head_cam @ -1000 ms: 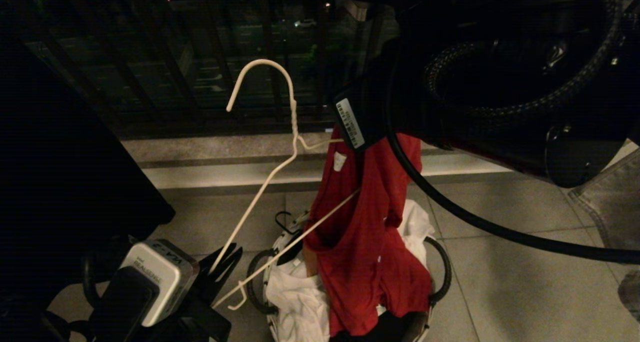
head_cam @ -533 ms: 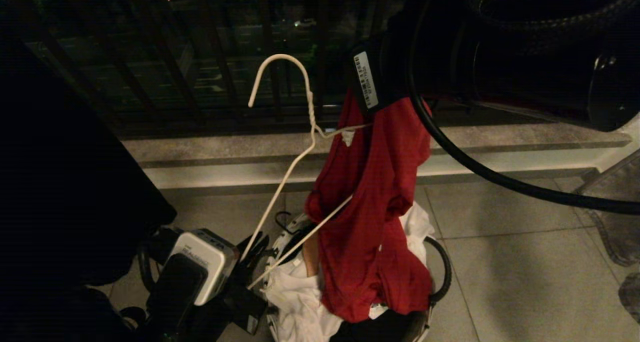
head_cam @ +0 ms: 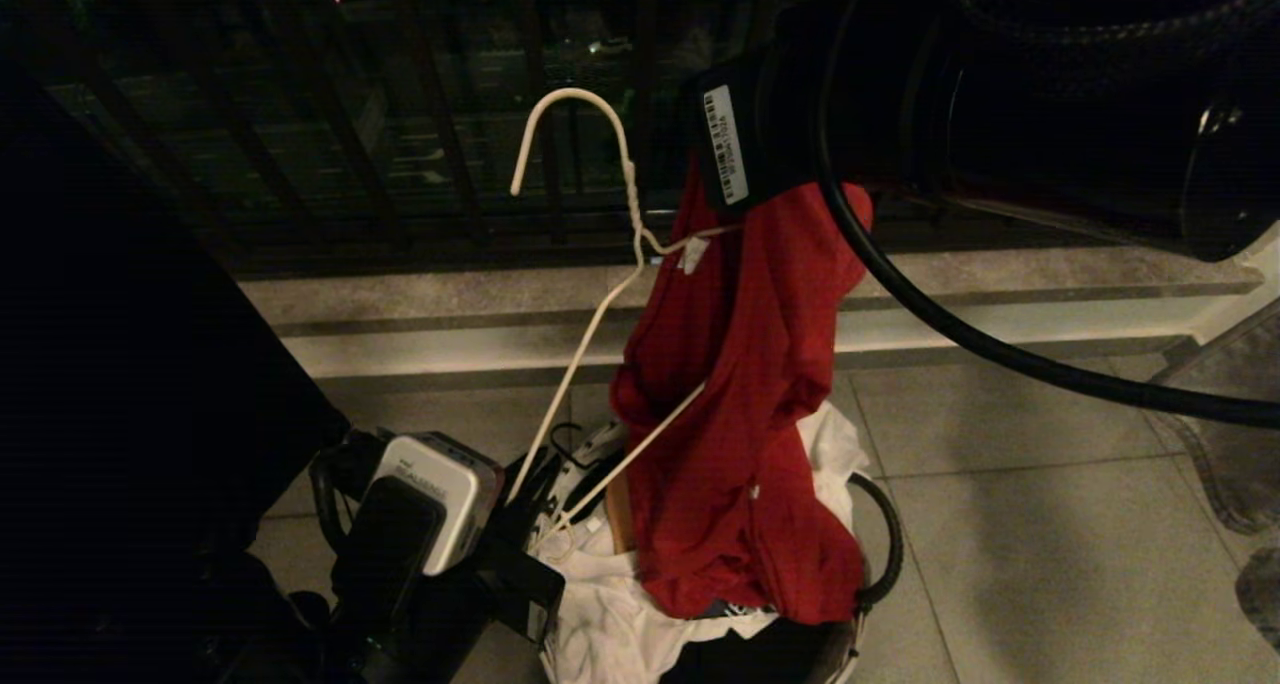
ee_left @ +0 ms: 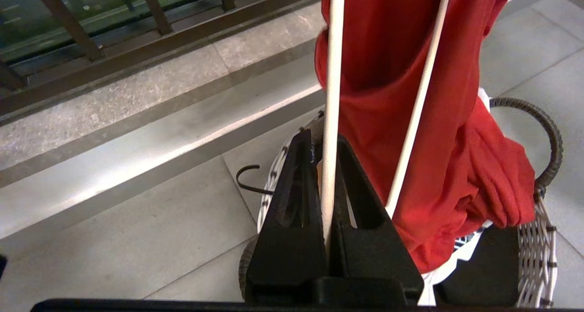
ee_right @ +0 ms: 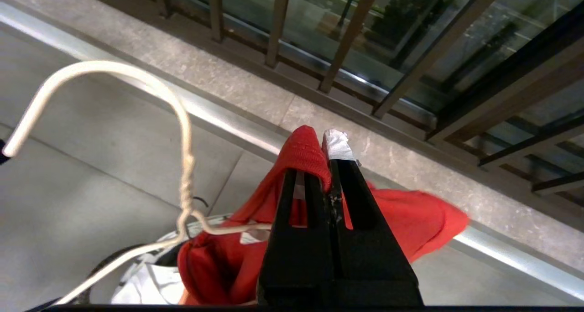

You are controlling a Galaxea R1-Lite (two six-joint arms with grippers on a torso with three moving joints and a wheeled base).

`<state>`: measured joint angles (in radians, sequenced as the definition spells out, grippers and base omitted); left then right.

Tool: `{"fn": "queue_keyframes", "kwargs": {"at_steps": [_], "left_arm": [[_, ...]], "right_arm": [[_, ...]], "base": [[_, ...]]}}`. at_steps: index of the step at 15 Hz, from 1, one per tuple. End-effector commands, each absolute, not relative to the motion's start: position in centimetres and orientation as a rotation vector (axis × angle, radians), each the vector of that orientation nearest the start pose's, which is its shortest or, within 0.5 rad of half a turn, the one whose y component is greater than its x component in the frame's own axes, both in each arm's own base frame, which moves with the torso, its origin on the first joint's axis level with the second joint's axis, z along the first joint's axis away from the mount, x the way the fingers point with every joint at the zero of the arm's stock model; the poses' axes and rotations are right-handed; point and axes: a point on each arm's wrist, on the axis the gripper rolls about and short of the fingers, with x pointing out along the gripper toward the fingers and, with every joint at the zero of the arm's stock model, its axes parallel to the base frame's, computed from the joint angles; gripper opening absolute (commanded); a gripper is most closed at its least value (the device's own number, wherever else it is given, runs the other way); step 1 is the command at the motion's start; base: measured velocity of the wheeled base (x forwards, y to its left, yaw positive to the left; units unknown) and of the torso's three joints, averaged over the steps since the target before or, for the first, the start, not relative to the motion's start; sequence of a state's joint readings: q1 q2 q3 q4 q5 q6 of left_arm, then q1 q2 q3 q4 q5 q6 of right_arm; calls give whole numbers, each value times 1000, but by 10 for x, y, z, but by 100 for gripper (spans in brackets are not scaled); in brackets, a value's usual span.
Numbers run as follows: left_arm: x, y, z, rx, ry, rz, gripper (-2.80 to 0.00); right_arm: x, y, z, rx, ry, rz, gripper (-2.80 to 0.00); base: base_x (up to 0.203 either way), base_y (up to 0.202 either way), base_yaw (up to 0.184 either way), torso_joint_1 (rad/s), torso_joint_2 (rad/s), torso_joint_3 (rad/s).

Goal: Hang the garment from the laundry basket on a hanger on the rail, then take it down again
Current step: Hang the clothes on the clothes rack

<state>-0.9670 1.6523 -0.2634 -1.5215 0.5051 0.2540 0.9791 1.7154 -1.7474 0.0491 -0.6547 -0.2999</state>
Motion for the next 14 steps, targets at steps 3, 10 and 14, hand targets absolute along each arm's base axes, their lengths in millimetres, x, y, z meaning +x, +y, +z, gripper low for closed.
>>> {"fn": "queue_keyframes", "kwargs": {"at_steps": [3, 10, 14], "left_arm": [[134, -184, 160, 139, -180, -459, -280], [133, -186, 165, 119, -196, -461, -280], [133, -185, 169, 106, -209, -455, -280]], "right_arm": [[182, 258, 370, -313, -33, 342, -280], [169, 264, 369, -308, -43, 369, -280], [163, 268, 368, -310, -42, 384, -280]], "base": [[0, 0, 0, 0, 0, 0], [0, 0, 0, 0, 0, 0], [0, 0, 0, 0, 0, 0]]}}
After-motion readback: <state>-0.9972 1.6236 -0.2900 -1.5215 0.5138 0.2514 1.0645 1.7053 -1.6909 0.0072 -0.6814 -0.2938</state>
